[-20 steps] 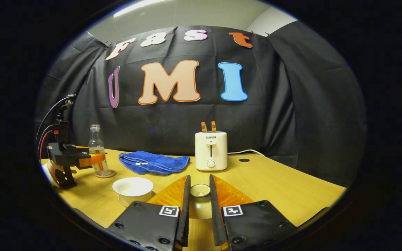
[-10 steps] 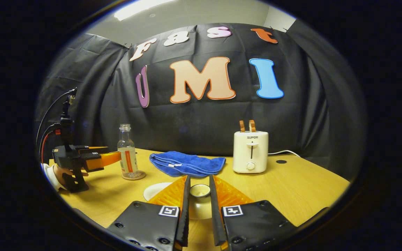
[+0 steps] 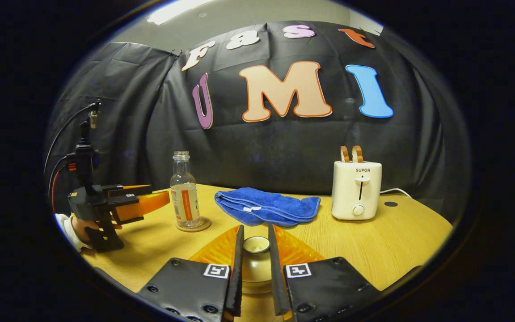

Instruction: Open the teacup lid with one hand, grasp the water bottle and pour water into the teacup with the other hand; after pouring, place the water bottle on the coaster and then close the teacup lid.

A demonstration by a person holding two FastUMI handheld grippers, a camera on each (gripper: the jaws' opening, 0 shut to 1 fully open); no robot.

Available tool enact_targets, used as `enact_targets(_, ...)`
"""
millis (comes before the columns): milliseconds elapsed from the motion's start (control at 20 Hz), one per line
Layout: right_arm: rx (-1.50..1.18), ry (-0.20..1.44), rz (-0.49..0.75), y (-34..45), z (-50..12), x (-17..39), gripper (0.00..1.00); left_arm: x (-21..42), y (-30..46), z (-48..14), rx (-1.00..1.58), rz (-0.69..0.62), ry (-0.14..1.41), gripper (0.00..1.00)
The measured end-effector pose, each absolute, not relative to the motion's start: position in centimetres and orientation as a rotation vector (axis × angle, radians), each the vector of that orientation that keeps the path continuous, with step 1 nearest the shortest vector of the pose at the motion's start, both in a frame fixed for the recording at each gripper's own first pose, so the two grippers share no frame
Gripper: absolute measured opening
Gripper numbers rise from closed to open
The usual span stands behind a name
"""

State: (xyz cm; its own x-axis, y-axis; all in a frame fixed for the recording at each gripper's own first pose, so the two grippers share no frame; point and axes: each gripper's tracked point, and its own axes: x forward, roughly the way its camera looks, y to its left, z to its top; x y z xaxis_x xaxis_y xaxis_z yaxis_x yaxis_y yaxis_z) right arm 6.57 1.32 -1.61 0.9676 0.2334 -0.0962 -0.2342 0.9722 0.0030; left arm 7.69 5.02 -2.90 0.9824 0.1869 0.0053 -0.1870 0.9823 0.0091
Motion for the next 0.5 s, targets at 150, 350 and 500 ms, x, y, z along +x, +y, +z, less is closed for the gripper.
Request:
enact_targets(150, -0.013, 0.131, 0.237, 1.41, -2.08, 6.80, 0.31, 7.69, 4.95, -2.92, 0.010, 0.189, -0.004, 0.96)
enact_targets(350, -0.014, 0.150, 0.242, 1.51, -2.37, 6.99, 0.31, 7.62, 4.94, -2.87, 0.009, 0.188, -0.004, 0.96)
enact_targets(500, -0.011, 0.152, 0.241, 1.49, -2.33, 6.85, 0.37, 7.58, 4.89, -2.85, 0.009, 0.188, -0.004, 0.96)
